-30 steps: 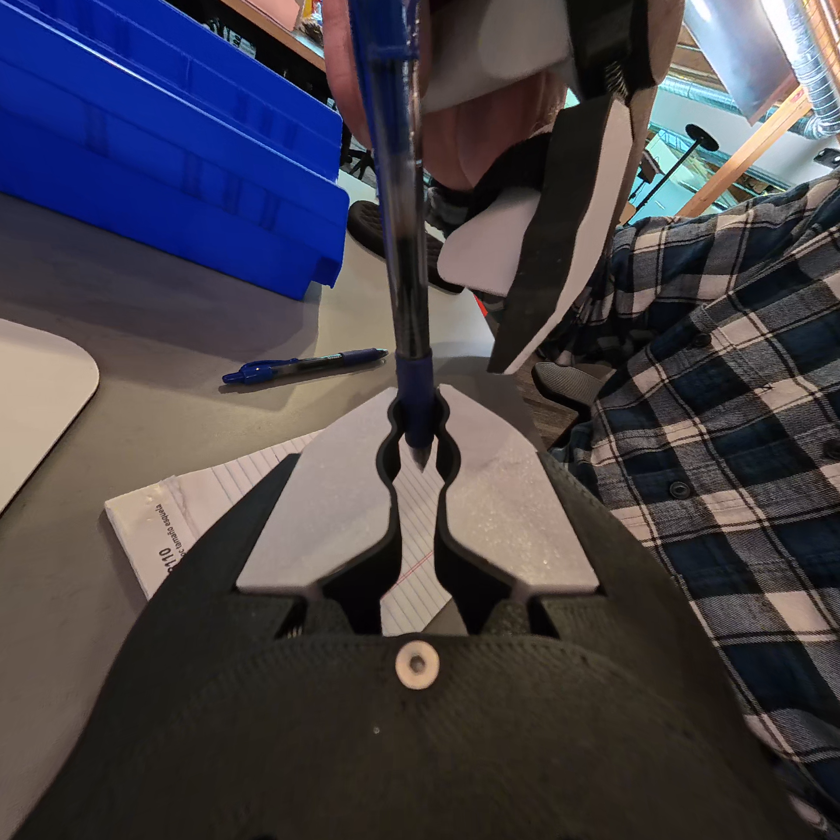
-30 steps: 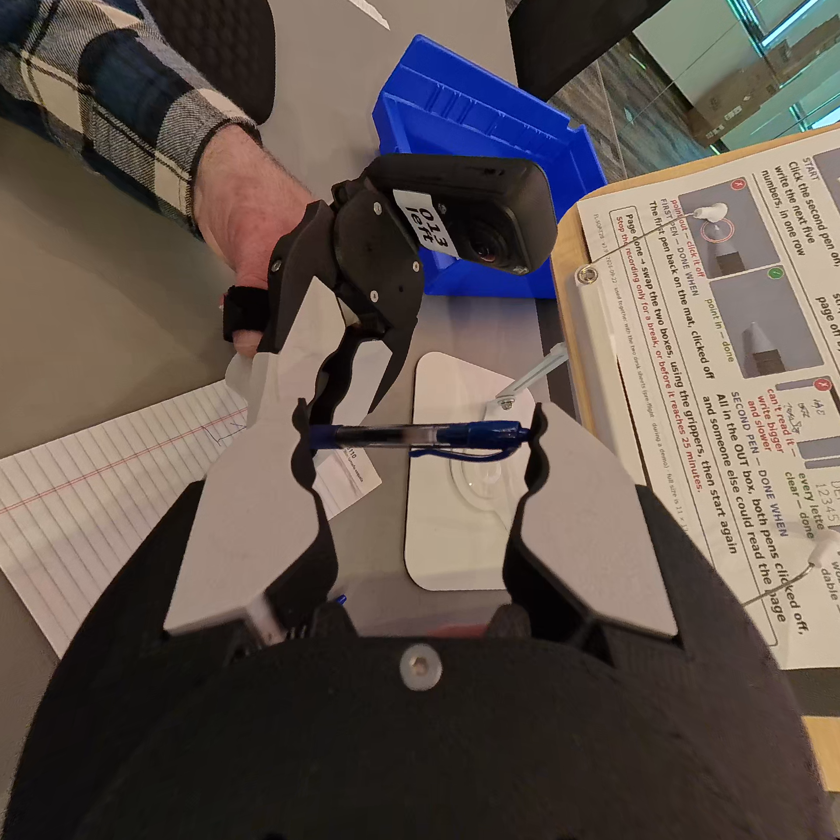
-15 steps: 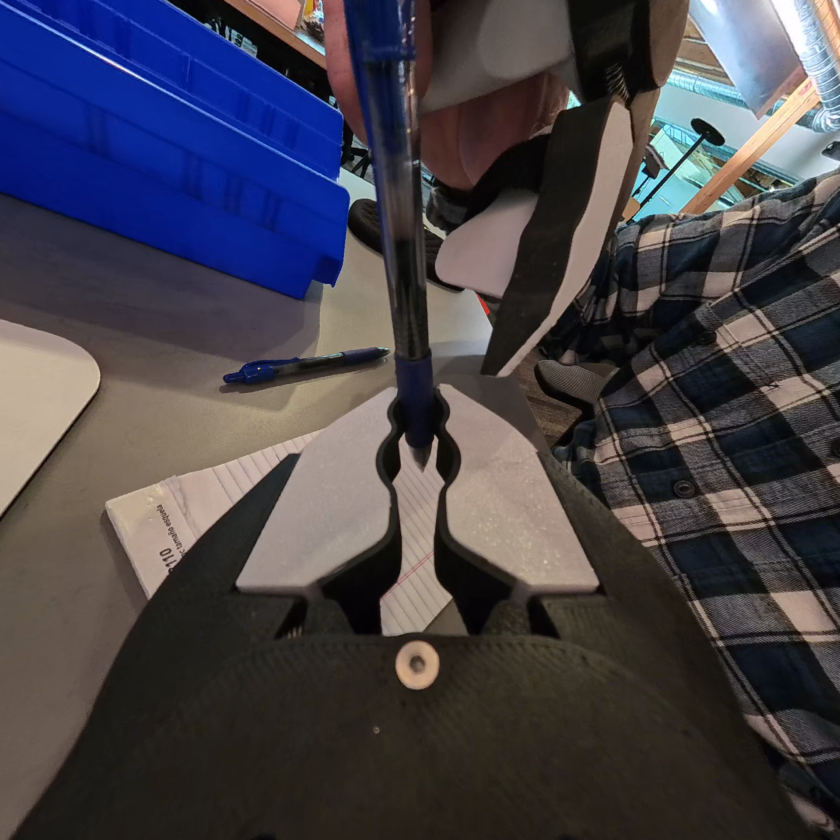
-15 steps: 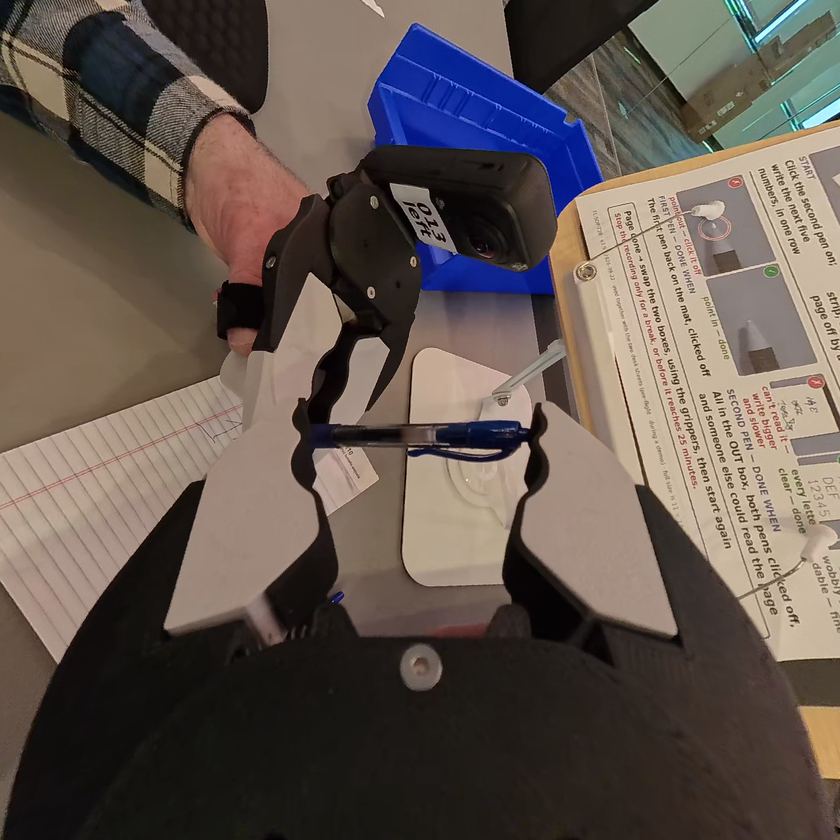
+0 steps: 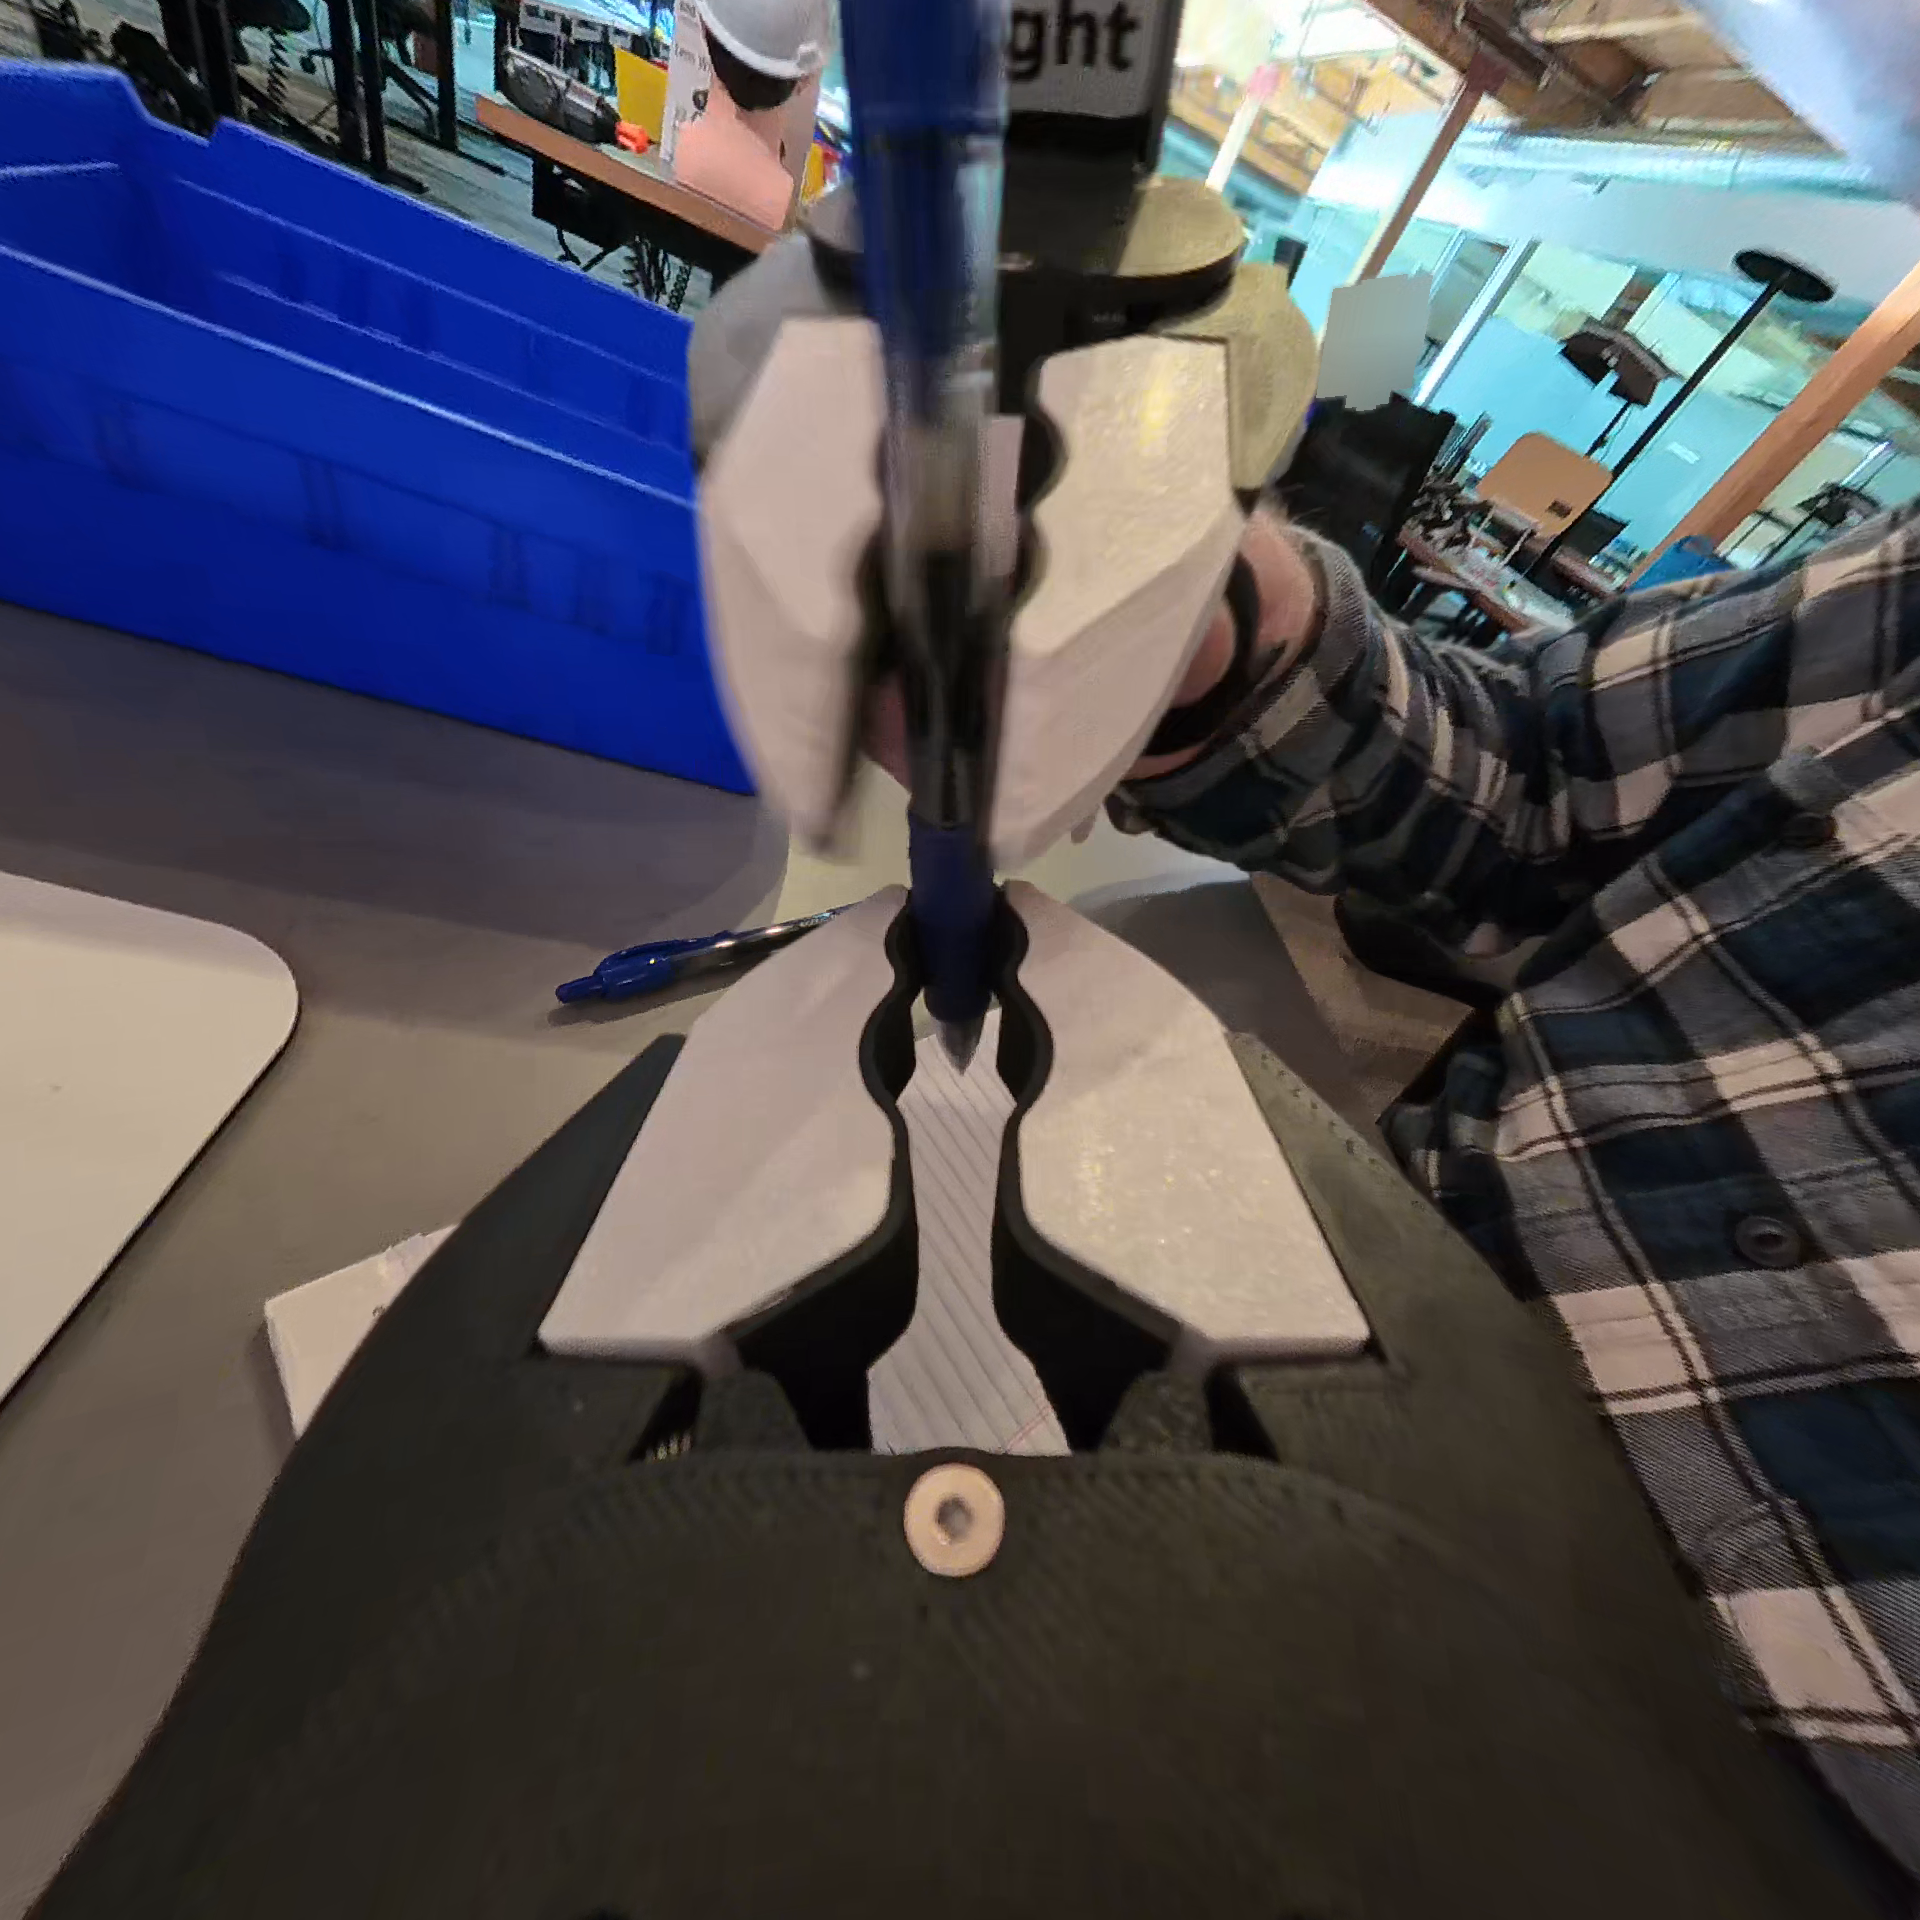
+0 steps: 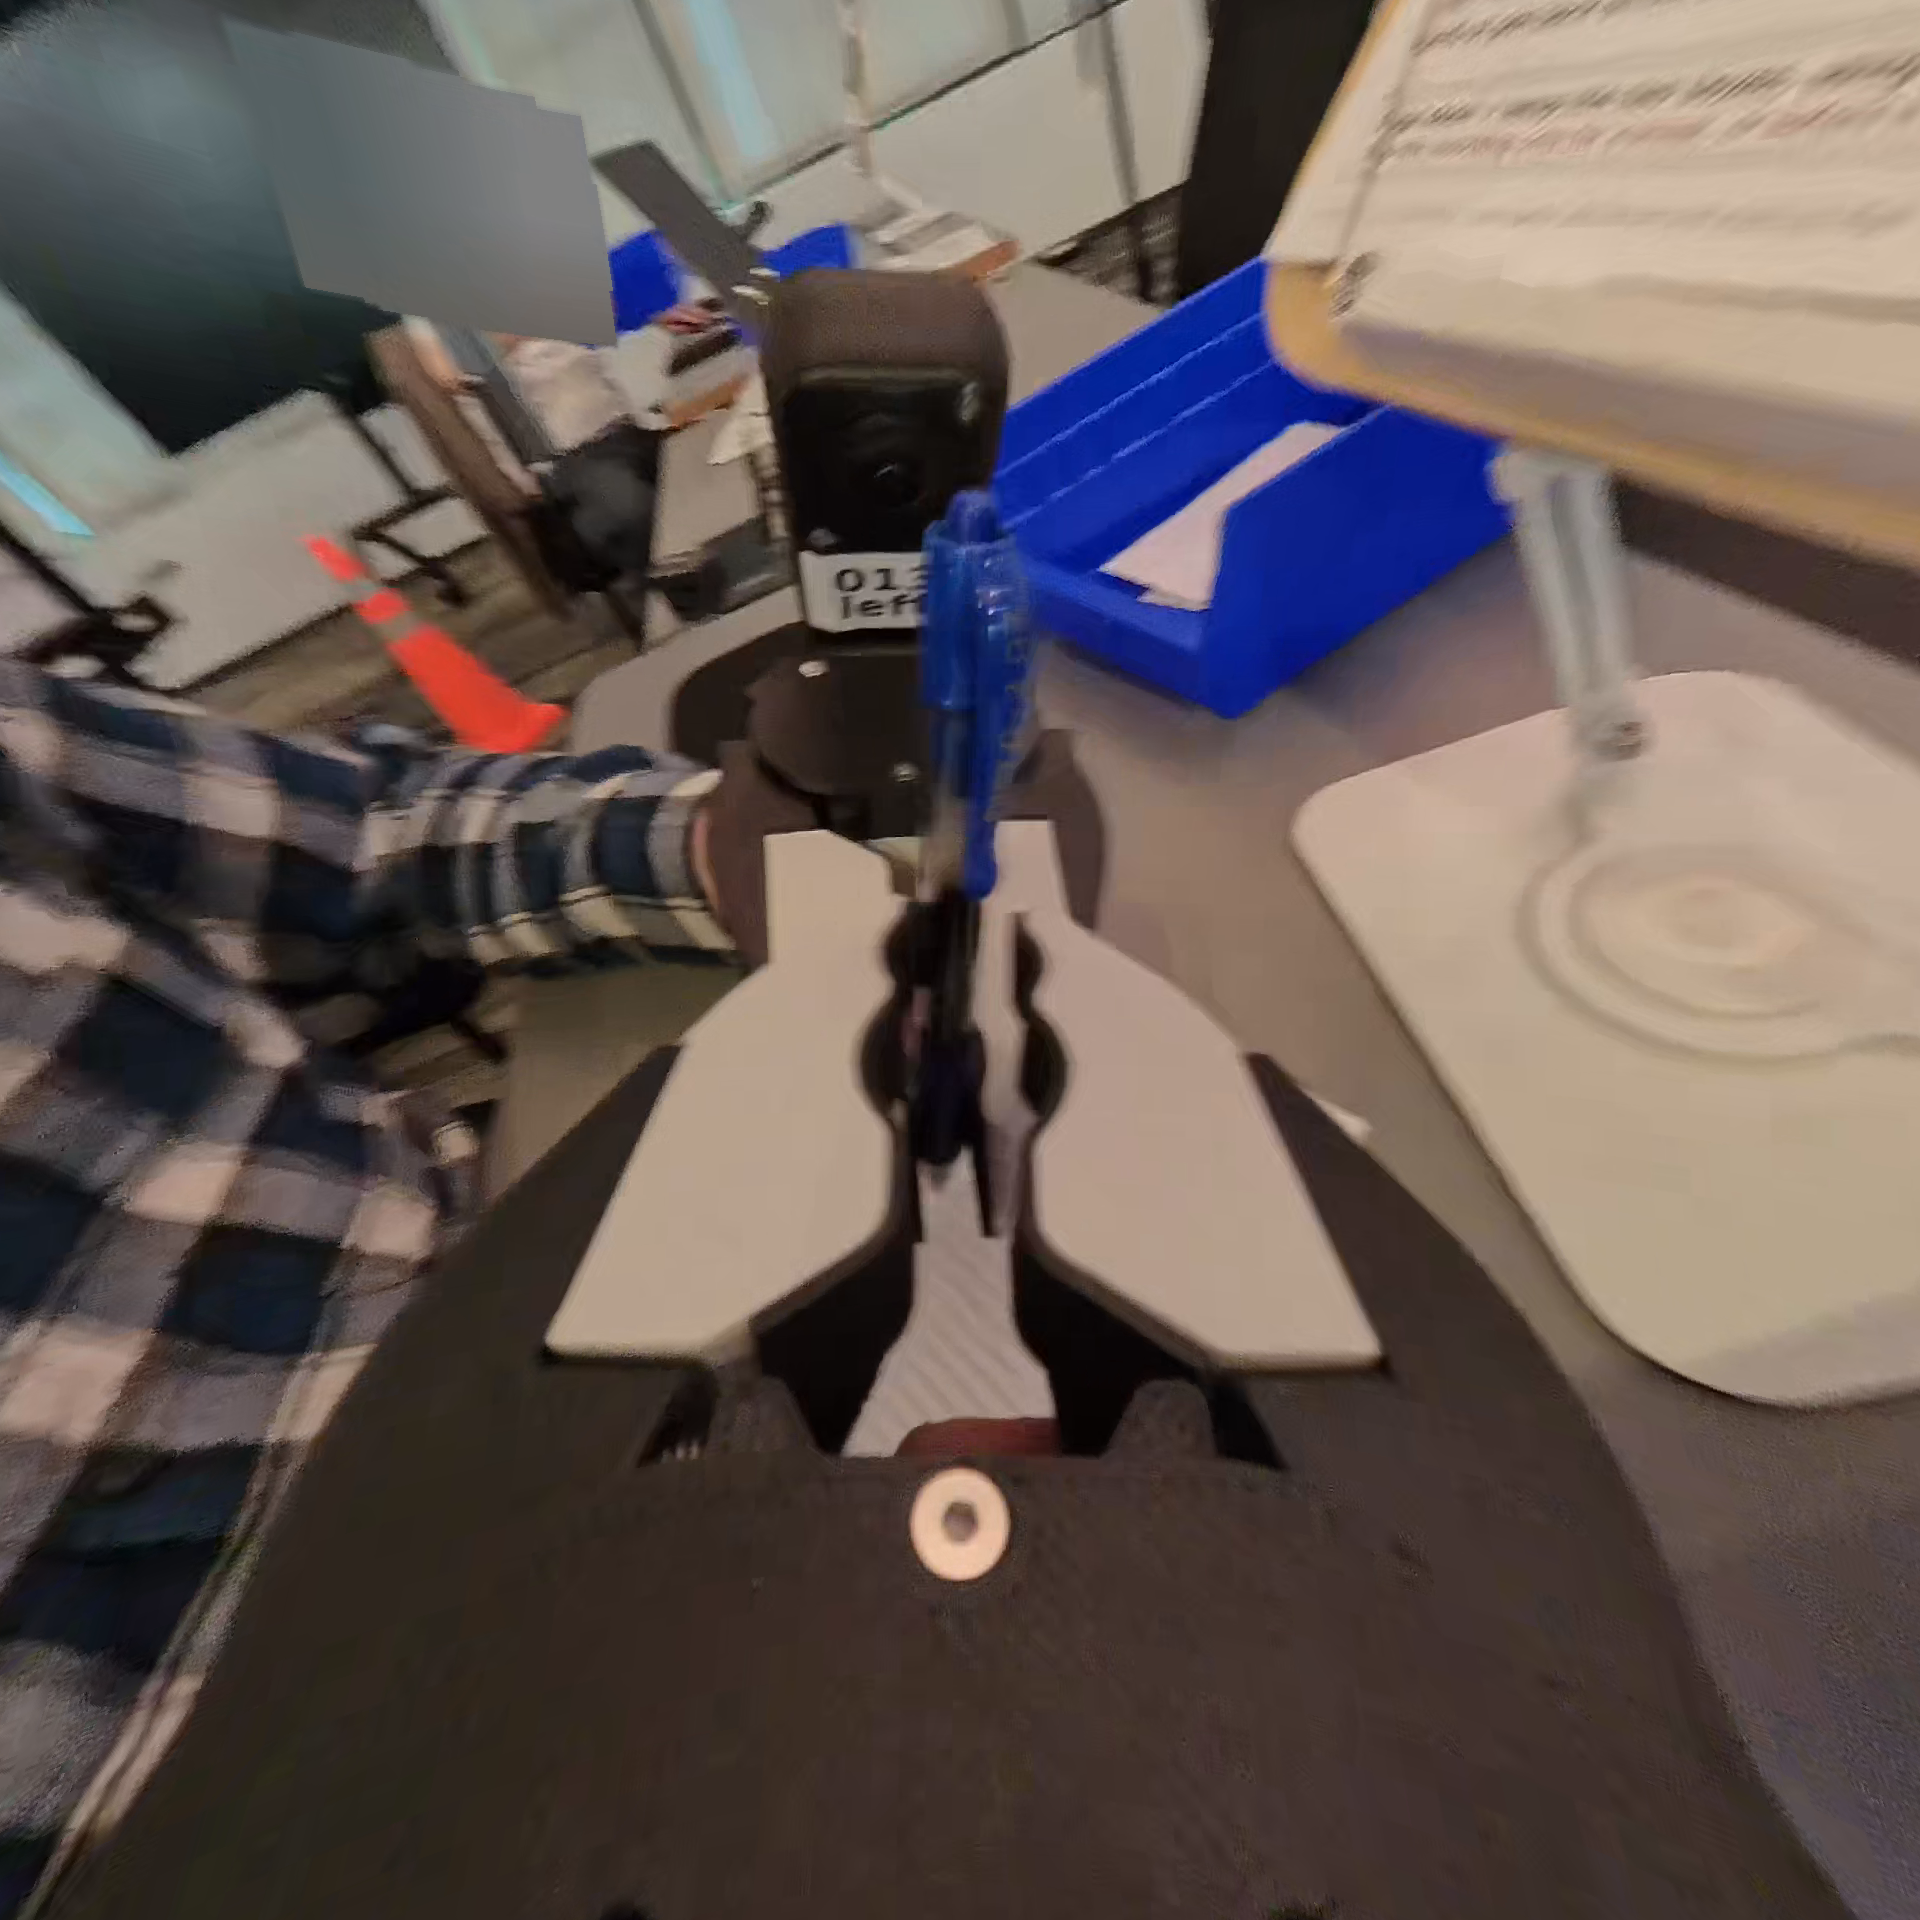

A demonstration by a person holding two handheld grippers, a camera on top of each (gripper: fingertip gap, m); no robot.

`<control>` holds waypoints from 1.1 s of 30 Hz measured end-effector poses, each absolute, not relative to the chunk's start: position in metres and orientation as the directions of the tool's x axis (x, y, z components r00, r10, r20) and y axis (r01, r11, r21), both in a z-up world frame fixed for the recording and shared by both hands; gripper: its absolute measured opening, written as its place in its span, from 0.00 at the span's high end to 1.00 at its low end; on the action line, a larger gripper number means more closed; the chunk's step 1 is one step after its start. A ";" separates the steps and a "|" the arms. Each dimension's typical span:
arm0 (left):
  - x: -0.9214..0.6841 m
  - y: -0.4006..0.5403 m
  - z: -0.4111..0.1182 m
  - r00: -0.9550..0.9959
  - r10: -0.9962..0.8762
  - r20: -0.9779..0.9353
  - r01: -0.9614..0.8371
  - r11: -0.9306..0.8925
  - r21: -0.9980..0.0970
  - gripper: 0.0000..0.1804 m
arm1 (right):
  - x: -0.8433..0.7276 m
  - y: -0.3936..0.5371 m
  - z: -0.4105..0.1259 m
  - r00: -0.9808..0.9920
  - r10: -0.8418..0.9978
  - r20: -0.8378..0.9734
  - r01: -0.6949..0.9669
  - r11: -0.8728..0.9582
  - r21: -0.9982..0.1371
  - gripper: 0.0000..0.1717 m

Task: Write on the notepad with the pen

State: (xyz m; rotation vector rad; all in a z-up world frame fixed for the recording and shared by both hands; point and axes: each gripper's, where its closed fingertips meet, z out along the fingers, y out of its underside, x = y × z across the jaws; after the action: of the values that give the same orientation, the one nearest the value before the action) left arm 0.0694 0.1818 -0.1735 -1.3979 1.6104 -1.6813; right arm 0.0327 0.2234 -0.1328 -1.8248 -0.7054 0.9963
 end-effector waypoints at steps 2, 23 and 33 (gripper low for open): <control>0.072 0.177 -0.175 -0.410 -0.842 0.349 -0.339 -0.215 -0.916 0.94 | 0.029 0.219 -0.134 0.488 0.798 -0.353 0.048 -0.428 -0.902 0.94; 0.022 0.172 -0.278 -0.369 -0.929 -0.006 -0.689 0.278 -0.669 0.84 | 0.112 0.184 -0.273 0.821 0.465 -0.330 0.305 -0.847 -0.435 0.94; 0.025 0.153 -0.277 -0.139 -0.990 -0.030 -0.719 0.122 -0.684 0.88 | 0.097 0.167 -0.252 0.803 0.563 -0.194 0.387 -0.741 -0.550 0.72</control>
State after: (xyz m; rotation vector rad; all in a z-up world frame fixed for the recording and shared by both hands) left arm 0.0254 0.1533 -0.2769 -1.6480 1.9181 -0.7299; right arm 0.0974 0.1667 -0.2521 -2.4941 -0.7059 0.4808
